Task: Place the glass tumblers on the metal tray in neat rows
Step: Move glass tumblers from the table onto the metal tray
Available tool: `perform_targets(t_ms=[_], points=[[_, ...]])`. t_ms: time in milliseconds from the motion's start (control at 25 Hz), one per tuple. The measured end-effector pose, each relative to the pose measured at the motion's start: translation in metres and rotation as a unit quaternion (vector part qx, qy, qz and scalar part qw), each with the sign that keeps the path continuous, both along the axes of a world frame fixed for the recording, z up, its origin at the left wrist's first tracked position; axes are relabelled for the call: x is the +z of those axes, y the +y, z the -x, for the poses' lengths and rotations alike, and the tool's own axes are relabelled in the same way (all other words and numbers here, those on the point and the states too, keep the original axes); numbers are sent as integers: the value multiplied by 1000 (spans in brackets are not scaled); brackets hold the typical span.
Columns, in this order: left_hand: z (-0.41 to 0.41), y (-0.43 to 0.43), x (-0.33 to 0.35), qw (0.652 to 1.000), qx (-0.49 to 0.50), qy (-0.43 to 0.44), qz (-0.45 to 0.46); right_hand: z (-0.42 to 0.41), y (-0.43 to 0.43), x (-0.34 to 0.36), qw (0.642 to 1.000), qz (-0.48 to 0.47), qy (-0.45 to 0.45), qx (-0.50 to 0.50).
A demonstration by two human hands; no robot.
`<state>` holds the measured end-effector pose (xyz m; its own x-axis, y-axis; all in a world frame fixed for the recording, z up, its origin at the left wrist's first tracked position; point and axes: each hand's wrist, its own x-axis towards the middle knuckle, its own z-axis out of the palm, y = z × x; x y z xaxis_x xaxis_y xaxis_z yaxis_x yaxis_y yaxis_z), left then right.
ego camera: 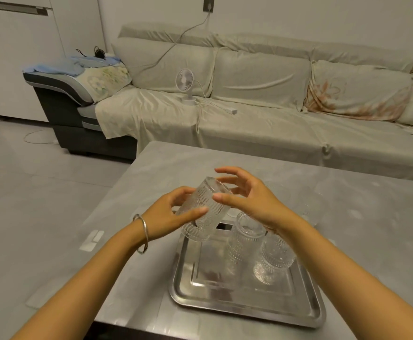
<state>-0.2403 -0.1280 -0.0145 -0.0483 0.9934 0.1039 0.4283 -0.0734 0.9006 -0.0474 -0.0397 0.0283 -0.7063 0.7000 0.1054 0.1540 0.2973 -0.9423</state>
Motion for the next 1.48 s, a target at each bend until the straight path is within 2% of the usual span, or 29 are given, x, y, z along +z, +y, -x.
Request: perform_targets(t_ms=[200, 400, 480, 560, 640, 880, 1480], points=[[-5, 7, -2, 998, -29, 53, 5, -1, -4, -9, 997, -35, -50, 36], [-13, 7, -24, 1000, 9, 12, -19, -15, 7, -22, 995, -31, -89, 14], [-17, 8, -37, 998, 50, -9, -29, -30, 16, -33, 984, -77, -159, -10], [-20, 9, -50, 997, 70, -28, -31, -48, 24, -45, 958, -140, -251, -21], [-25, 10, -62, 996, 68, -41, -27, -63, 27, -53, 941, -162, -295, -16], [-35, 18, -86, 993, 87, -66, -31, -78, 28, -68, 936, -200, -286, -33], [-40, 21, -90, 996, 78, -50, -19, -78, 27, -70, 943, -201, -262, -50]])
